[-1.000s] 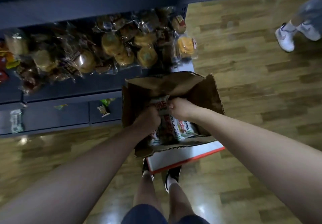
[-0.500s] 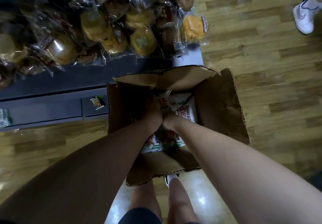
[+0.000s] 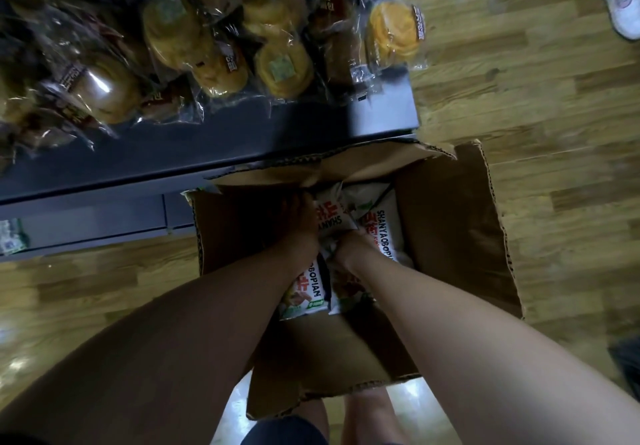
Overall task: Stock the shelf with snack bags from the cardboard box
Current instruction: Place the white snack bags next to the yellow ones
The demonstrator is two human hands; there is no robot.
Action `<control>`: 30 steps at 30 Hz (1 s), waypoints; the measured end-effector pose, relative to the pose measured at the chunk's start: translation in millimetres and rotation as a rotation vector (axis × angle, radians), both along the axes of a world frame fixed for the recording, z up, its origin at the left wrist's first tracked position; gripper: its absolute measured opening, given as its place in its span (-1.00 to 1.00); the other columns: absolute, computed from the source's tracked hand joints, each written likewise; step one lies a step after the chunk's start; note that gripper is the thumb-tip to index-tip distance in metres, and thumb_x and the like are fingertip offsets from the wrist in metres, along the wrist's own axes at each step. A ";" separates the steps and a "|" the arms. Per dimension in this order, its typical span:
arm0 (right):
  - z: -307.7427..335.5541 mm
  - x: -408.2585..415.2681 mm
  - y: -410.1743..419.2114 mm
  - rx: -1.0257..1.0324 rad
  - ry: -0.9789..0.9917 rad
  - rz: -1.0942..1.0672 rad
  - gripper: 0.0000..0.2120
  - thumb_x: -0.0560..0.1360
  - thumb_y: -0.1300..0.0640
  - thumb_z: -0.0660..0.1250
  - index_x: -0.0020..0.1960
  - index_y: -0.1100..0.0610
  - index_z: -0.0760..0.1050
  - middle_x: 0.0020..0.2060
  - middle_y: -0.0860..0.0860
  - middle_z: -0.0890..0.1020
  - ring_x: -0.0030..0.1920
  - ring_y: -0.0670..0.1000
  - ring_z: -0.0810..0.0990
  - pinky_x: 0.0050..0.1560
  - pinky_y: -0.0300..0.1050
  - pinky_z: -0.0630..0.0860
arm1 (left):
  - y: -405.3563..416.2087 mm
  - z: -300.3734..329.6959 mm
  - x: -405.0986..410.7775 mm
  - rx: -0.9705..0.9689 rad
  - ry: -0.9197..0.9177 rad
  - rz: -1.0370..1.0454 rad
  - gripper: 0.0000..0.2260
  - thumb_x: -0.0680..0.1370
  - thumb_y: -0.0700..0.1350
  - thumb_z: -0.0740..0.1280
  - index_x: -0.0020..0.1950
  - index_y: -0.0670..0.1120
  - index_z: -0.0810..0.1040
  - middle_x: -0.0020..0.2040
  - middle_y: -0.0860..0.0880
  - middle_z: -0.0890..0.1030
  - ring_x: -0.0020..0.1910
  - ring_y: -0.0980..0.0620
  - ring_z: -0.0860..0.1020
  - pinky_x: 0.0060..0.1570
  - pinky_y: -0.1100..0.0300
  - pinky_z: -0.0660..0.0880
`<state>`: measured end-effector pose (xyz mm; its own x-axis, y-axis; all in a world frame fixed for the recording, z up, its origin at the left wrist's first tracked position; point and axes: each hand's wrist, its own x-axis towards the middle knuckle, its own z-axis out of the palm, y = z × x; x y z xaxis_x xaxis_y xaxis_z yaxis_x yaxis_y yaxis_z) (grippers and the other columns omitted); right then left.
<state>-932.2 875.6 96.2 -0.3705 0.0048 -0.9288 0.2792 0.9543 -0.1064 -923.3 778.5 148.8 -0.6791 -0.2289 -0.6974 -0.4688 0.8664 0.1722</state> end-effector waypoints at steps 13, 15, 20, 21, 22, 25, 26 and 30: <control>33.8 -25.5 41.5 0.043 0.084 -0.385 -0.41 0.44 0.05 0.39 0.36 0.28 0.32 0.23 0.19 0.55 0.20 0.18 0.56 0.14 -0.03 0.50 | 8.8 15.3 -8.4 0.023 0.030 0.088 -0.26 0.47 -0.09 0.40 0.49 -0.20 0.03 0.40 -0.22 0.29 0.35 -0.21 0.33 0.30 -0.07 0.35; 41.1 -27.4 40.9 0.038 0.063 -0.487 -0.41 0.40 0.11 0.39 0.35 0.28 0.32 0.19 0.21 0.57 0.13 0.21 0.61 0.12 0.05 0.57 | 11.8 20.2 -6.9 0.032 0.033 0.135 -0.25 0.46 -0.07 0.41 0.49 -0.20 0.04 0.38 -0.22 0.31 0.34 -0.20 0.35 0.30 -0.05 0.35; 47.2 -30.6 44.7 0.097 0.151 -0.685 -0.43 0.52 0.12 0.27 0.43 0.30 0.15 0.35 0.25 0.39 0.35 0.25 0.39 0.33 0.03 0.36 | 14.7 36.5 -7.1 0.044 0.003 0.241 -0.26 0.46 -0.04 0.41 0.47 -0.18 0.06 0.39 -0.19 0.31 0.37 -0.19 0.32 0.30 0.00 0.31; 46.6 -31.6 45.5 0.085 0.165 -0.713 -0.46 0.56 0.12 0.20 0.44 0.31 0.12 0.40 0.26 0.33 0.40 0.24 0.32 0.37 0.02 0.27 | 14.5 39.4 -6.9 0.052 -0.007 0.247 -0.26 0.47 -0.01 0.39 0.48 -0.19 0.05 0.40 -0.20 0.29 0.38 -0.19 0.32 0.30 0.01 0.30; 48.7 -32.5 45.2 0.073 0.180 -0.737 -0.46 0.57 0.11 0.18 0.45 0.30 0.10 0.41 0.25 0.30 0.42 0.23 0.28 0.39 0.01 0.23 | 13.9 41.7 -7.5 0.080 -0.010 0.266 -0.25 0.47 0.00 0.39 0.49 -0.20 0.06 0.41 -0.21 0.29 0.38 -0.19 0.31 0.31 0.02 0.29; 63.7 -33.2 43.9 0.008 0.187 -0.786 -0.29 0.47 0.00 0.38 0.40 0.27 0.07 0.35 0.20 0.36 0.36 0.20 0.37 0.27 -0.03 0.32 | 14.5 54.3 -11.6 0.207 -0.011 0.405 -0.28 0.45 -0.07 0.42 0.50 -0.18 0.14 0.41 -0.19 0.31 0.36 -0.15 0.35 0.32 0.07 0.35; 70.9 -32.6 44.6 -0.010 0.197 -0.744 -0.25 0.43 -0.01 0.43 0.38 0.27 0.08 0.31 0.20 0.40 0.33 0.19 0.41 0.21 -0.04 0.36 | 14.4 61.5 -13.3 0.245 -0.029 0.424 -0.31 0.46 -0.10 0.41 0.49 -0.19 0.15 0.40 -0.19 0.32 0.35 -0.13 0.36 0.29 0.09 0.37; 99.8 -30.5 50.7 -0.131 0.248 -0.706 -0.34 0.38 0.08 0.49 0.26 0.26 0.16 0.07 0.18 0.50 0.13 0.21 0.55 0.05 0.03 0.53 | 4.0 89.9 -13.6 0.378 -0.106 0.518 -0.58 0.49 -0.10 0.36 0.29 -0.23 0.40 0.14 -0.16 0.48 0.06 -0.12 0.49 0.02 0.14 0.43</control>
